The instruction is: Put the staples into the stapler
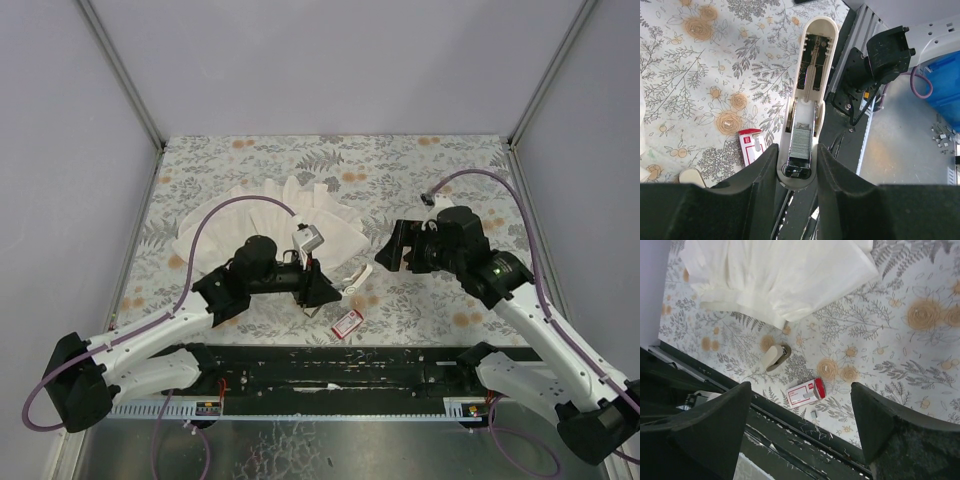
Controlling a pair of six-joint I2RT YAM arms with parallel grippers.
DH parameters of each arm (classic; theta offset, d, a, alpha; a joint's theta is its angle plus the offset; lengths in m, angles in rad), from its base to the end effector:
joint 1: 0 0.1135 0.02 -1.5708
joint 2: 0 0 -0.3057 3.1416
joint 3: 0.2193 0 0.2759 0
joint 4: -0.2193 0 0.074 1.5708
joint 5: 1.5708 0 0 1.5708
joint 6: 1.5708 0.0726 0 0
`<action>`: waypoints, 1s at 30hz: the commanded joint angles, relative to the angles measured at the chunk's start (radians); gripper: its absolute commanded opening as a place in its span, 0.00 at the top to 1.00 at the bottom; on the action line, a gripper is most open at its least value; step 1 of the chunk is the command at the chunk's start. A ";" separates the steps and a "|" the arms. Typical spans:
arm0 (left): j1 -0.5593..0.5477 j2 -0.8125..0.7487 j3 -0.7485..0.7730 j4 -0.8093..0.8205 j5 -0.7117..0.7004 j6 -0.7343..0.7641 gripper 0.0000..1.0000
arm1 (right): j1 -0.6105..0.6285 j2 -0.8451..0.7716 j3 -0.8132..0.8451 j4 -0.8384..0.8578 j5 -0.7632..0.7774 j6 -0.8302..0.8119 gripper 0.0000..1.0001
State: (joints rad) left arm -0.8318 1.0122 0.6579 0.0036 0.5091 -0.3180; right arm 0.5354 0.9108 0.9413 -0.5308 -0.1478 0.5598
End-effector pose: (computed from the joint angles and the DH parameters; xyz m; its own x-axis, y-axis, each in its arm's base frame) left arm 0.1492 -0.2163 0.2884 -0.5180 0.1631 -0.8397 0.8335 0.3167 -0.4527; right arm 0.1905 0.1254 0.3533 -0.6766 0.2094 -0.7060 -0.3027 0.7949 0.5258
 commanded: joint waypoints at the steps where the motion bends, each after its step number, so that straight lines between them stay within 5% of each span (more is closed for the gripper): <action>1: -0.009 -0.008 -0.006 0.100 -0.014 -0.018 1.00 | 0.003 0.025 -0.051 0.065 -0.076 0.061 0.15; 8: -0.009 0.005 -0.001 0.094 -0.015 -0.020 1.00 | 0.042 0.045 -0.026 0.172 -0.201 0.072 0.15; 18: -0.012 0.015 0.014 0.100 -0.024 -0.021 1.00 | 0.242 0.135 -0.004 0.250 -0.189 0.095 0.15; 24: -0.012 -0.008 0.003 0.099 -0.043 -0.017 1.00 | 0.235 0.100 0.015 0.173 -0.043 0.159 0.09; 30: -0.012 -0.049 -0.013 0.110 -0.114 0.007 1.00 | 0.127 0.027 -0.129 0.366 -0.204 0.428 0.06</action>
State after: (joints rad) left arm -0.8371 1.0027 0.6575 0.0242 0.4587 -0.3317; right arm 0.7265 1.0035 0.8909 -0.3286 -0.2646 0.7731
